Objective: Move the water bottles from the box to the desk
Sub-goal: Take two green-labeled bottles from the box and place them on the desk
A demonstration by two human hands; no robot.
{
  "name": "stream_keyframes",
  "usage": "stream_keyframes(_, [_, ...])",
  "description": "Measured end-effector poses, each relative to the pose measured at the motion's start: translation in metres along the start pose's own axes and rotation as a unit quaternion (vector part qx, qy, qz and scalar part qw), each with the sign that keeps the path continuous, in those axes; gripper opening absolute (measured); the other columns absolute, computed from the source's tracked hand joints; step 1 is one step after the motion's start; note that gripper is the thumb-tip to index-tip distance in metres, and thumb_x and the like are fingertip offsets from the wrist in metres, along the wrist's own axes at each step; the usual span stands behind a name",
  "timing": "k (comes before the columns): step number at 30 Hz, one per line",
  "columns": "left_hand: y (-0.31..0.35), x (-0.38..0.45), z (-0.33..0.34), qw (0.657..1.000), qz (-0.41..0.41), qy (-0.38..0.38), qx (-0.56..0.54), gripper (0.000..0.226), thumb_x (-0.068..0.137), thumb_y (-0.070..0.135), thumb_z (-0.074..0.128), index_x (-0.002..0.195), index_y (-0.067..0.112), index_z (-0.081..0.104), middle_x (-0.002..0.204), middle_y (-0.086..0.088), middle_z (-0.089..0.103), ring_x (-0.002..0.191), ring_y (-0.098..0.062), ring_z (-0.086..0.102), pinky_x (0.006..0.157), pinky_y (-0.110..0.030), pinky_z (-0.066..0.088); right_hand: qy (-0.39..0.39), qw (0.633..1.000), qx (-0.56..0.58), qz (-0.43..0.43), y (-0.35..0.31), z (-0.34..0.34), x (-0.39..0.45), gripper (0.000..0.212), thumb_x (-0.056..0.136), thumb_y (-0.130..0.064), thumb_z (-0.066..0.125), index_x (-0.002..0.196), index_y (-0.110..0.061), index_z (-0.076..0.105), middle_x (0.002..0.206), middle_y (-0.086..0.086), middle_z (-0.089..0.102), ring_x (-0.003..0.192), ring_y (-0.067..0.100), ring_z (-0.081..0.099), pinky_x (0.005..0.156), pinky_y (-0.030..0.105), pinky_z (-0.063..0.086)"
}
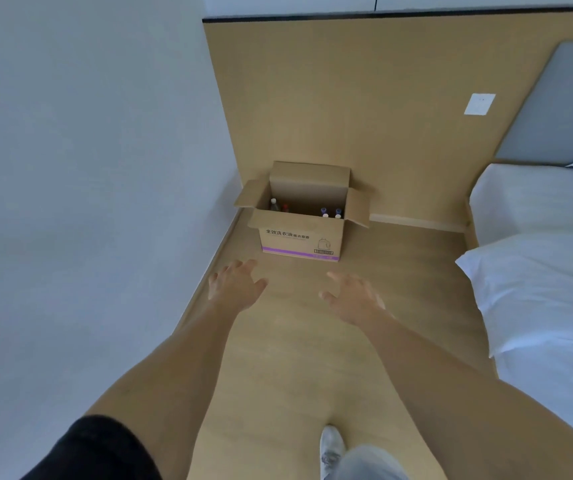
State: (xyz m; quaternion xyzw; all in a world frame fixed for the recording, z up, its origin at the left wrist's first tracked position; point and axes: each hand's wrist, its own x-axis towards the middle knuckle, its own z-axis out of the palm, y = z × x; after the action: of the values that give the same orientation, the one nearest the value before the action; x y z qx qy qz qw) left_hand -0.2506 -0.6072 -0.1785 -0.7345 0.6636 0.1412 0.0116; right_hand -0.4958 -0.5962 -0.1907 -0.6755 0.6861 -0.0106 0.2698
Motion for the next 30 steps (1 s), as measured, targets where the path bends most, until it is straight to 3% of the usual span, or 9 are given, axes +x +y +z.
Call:
stream_keyframes(5, [0.020,0.073,-0.014,1.000,-0.004,0.012,-0.017,0.054,0.097,0.054,0.047,0.145,0.031,0.043,0.138,-0.003,0.054,0.127,-0.030,0.049,0.106,-0.046,0.035,-0.003,0.999,-0.032,-0.030,-0.003,-0.038,0.079,0.058,0.098,-0.053,0.048,0.151,-0.032,0.035,0.151,0.006,0.043,0.136,0.029,0.043,0.107,0.045,0.042])
stream_keyframes(12, [0.028,0.161,-0.023,0.999,-0.014,0.001,-0.035,0.053,0.098,0.052,0.046,0.147,0.031,0.043,0.144,-0.003,0.051,0.131,-0.029,0.047,0.108,-0.046,0.033,-0.004,0.998,-0.033,-0.049,-0.016,-0.054,0.162,0.055,0.098,-0.051,0.051,0.148,-0.030,0.040,0.143,0.006,0.050,0.130,0.029,0.049,0.102,0.044,0.046])
stream_keyframes(18, [0.040,0.278,-0.031,0.998,0.027,-0.008,-0.050,0.050,0.098,0.050,0.047,0.143,0.030,0.046,0.139,-0.004,0.053,0.127,-0.029,0.051,0.105,-0.046,0.036,0.003,0.999,-0.041,-0.003,-0.019,-0.079,0.252,0.051,0.096,-0.050,0.048,0.143,-0.032,0.045,0.133,0.006,0.053,0.122,0.030,0.051,0.098,0.043,0.048])
stream_keyframes(30, [0.042,0.496,-0.084,0.992,0.107,-0.040,-0.058,0.052,0.100,0.047,0.047,0.148,0.028,0.043,0.143,-0.005,0.051,0.128,-0.029,0.048,0.107,-0.046,0.037,0.037,0.994,-0.021,0.096,-0.065,-0.133,0.416,0.054,0.097,-0.050,0.046,0.147,-0.030,0.039,0.140,0.009,0.049,0.129,0.032,0.047,0.103,0.045,0.042])
